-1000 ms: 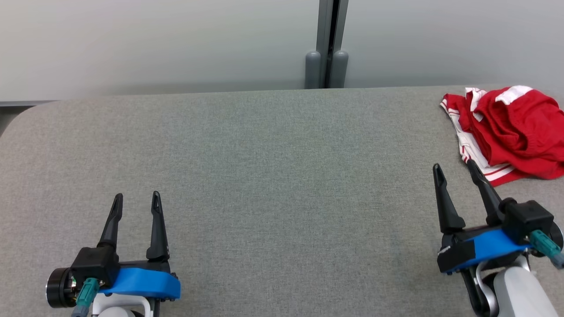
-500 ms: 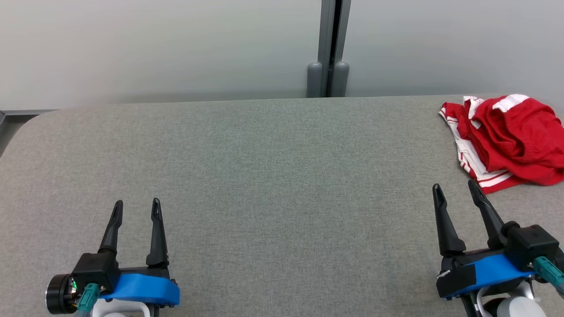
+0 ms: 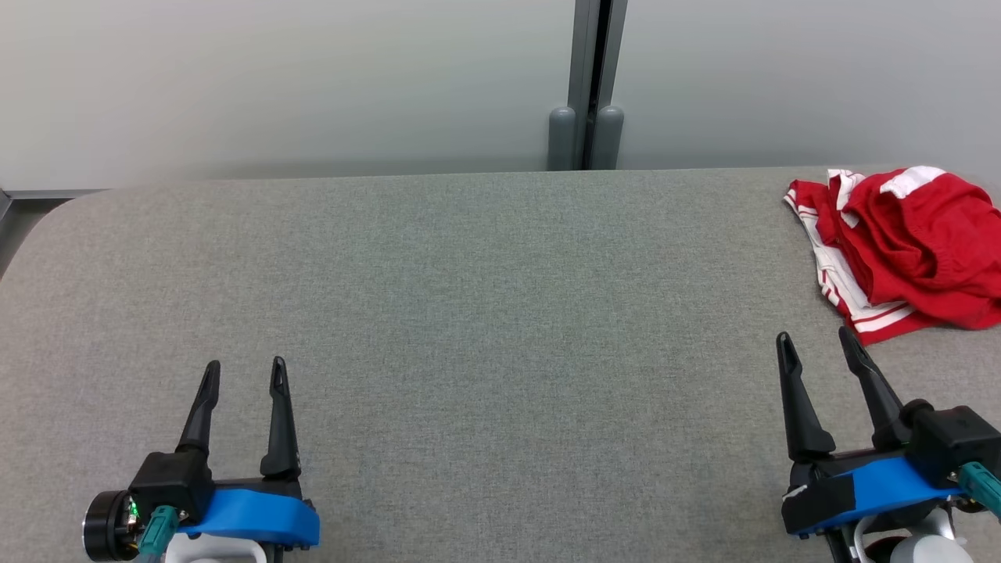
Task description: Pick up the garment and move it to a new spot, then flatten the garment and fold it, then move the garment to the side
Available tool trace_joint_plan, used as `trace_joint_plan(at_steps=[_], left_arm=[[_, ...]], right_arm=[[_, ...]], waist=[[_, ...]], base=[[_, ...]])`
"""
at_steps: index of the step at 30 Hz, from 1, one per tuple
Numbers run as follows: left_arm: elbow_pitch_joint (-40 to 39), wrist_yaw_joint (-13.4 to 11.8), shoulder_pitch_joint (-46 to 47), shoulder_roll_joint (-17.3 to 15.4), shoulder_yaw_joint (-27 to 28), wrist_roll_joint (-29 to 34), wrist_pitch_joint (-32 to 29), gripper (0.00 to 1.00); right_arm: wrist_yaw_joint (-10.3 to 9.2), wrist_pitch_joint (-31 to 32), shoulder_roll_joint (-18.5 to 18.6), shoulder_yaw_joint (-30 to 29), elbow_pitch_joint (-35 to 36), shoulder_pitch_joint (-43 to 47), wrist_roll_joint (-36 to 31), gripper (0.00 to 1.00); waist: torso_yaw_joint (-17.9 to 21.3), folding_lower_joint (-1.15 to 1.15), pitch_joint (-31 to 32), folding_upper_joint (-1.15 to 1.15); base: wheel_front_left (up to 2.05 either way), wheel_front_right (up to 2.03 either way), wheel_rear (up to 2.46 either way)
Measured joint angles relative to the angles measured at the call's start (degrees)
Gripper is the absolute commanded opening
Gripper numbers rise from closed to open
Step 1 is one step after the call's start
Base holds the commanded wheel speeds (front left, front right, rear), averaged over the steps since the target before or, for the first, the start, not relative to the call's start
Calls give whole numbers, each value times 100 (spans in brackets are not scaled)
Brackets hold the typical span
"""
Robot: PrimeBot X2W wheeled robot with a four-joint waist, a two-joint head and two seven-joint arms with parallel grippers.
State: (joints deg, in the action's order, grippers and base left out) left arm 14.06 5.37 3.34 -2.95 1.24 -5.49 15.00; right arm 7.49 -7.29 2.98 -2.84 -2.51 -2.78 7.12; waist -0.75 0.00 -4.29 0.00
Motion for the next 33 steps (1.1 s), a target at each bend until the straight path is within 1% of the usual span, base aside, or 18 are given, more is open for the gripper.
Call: trace_joint_plan(at_steps=[1, 2, 6, 8, 16, 17, 19, 33], left_arm=[[2, 0, 0, 0, 0, -3, 0, 100], [44, 0, -4, 1, -3, -4, -4, 0], [265, 0, -146, 11, -9, -14, -35, 0], [335, 0, -189, 18, 2, -132, -103, 0], [339, 23, -184, 18, 52, -1063, -338, 0], [339, 23, -184, 18, 52, -1063, -338, 0], [315, 24, -179, 19, 65, -1394, -406, 0], [243, 55, -104, 18, 157, -2785, -730, 0]], right_arm=[[0, 0, 0, -5, 1, 0, 2, 100], [0, -1, 0, 0, -42, 2, 1, 0], [0, 12, -12, 19, -256, 70, 4, 0], [0, 26, -19, 22, -328, 84, 131, 0], [0, 170, -20, 0, -412, 81, 1043, 0], [0, 170, -20, 0, -412, 81, 1043, 0], [0, 221, -20, -10, -442, 76, 1372, 0], [0, 425, -18, -66, -579, 53, 2746, 0]], waist=[[0, 0, -6, 0], [0, 0, -7, 0], [0, 1, -7, 0], [1, 1, -1, 0], [5, 1, 27, 0], [5, 1, 27, 0], [7, 1, 36, 0], [15, 1, 83, 0]], base=[[0, 0, 0], [0, 0, 0], [0, 0, 0], [0, 0, 0], [0, 0, 0], [0, 0, 0], [0, 0, 0], [0, 0, 0]])
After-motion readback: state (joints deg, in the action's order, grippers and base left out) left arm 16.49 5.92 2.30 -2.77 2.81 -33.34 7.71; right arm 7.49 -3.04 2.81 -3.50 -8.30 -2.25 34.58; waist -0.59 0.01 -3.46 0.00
